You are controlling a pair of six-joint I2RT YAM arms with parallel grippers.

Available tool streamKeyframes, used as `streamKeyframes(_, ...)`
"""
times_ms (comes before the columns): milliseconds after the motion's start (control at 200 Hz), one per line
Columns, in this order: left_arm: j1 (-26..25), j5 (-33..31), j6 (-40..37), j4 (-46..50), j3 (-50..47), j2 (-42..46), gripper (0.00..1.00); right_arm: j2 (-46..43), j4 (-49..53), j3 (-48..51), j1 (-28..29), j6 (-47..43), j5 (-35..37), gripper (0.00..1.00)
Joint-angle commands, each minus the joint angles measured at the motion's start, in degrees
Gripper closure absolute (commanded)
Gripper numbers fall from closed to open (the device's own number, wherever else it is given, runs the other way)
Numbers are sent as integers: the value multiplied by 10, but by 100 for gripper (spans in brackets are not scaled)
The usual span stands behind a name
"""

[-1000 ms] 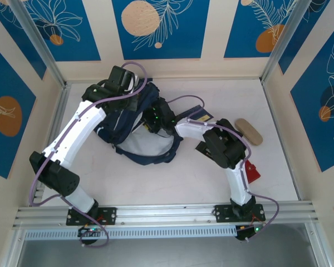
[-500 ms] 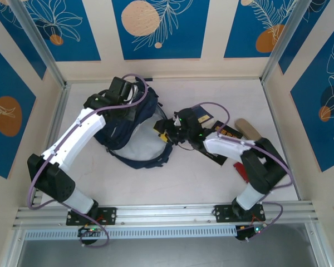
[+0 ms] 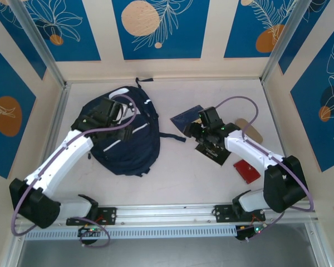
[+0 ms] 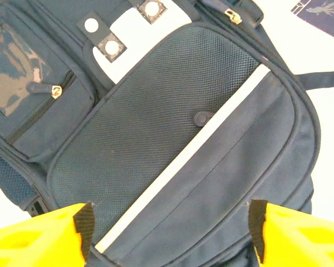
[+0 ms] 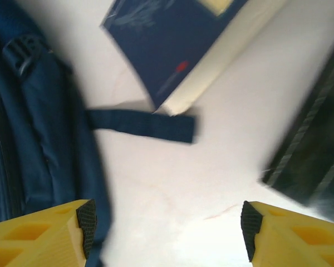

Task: Pack the student bag

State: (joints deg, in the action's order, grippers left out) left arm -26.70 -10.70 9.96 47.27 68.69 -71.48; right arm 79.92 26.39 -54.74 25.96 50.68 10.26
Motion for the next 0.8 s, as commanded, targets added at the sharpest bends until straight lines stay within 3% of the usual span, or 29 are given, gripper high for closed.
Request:
streamKeyframes(0,8,-4,58,-34,-24,39,11,31,84,-40,-31,-44,25,26)
streamKeyframes(105,8,-20,84,-33,-24,49,3,79,80,-76,-52,-31,-27,26)
streamKeyframes(345,8,-27,121,-26,-19,49,0,218,100,-215,-48,-16,-15,28)
streamKeyframes(590,8,-12,128,-24,-24,49,0,376,167,-397,-25,-91,-15,33)
streamKeyframes(795,8,-22,105,2,-27,60,0,441,193,-469,-21,-157,-25,31)
